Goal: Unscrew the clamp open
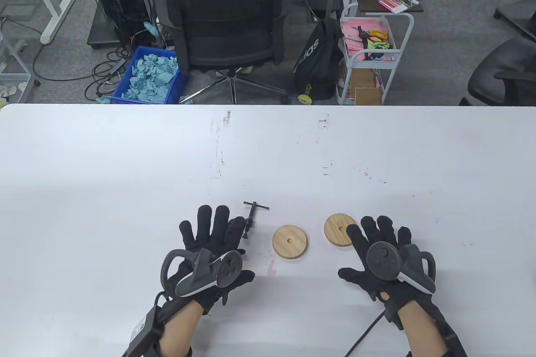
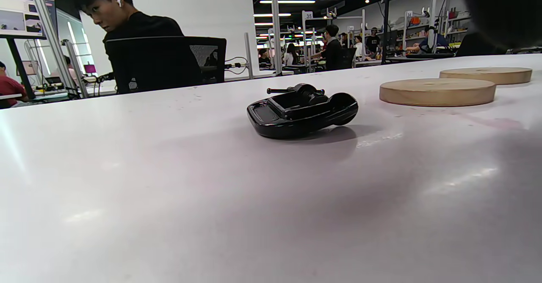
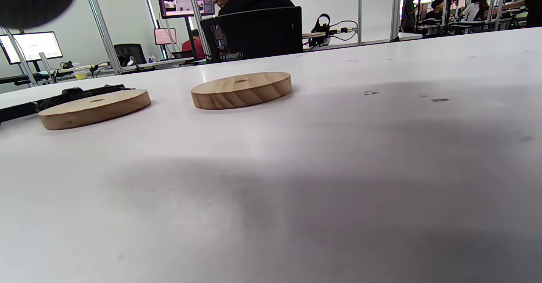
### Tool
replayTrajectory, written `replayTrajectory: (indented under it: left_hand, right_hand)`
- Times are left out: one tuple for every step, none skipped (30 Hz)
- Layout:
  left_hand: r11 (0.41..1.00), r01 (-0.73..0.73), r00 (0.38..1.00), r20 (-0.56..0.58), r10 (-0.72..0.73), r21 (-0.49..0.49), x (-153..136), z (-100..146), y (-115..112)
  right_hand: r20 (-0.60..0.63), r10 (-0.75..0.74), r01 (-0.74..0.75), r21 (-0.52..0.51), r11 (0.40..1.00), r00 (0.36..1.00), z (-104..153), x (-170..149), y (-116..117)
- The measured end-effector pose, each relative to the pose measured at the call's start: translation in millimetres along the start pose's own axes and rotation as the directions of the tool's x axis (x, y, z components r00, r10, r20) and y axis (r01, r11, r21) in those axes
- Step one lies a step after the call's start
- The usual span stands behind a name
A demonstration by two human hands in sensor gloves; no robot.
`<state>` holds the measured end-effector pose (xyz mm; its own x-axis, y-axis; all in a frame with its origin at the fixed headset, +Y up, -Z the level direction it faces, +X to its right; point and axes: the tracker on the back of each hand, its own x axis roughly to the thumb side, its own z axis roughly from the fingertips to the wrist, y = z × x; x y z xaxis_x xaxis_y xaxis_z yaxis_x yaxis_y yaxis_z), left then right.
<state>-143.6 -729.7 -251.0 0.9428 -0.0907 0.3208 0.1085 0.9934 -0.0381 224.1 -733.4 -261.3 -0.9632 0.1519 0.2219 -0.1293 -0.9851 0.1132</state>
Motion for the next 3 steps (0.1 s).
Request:
replayTrajectory:
  left_hand:
    - [1.0,0.0,1.0,0.0,0.0,0.0,0.0,-0.2,0.0]
    - [1.0,0.0,1.0,0.0,0.0,-0.001,0.1,-0.3,-0.1]
    - [1.0,0.0,1.0,0.0,0.0,-0.002,0.2,-0.5,-0.3]
  right_hand:
    - [-0.001,0.0,0.0,0.002,1.0,1.0,-0.2,-0.1,0.1]
    - [-0.003,0.0,0.0,0.005,1.0,1.0,-0.2,-0.1,0.1]
    - [-0.005,0.0,0.0,0.007,1.0,1.0,-0.3,-0.3,0.1]
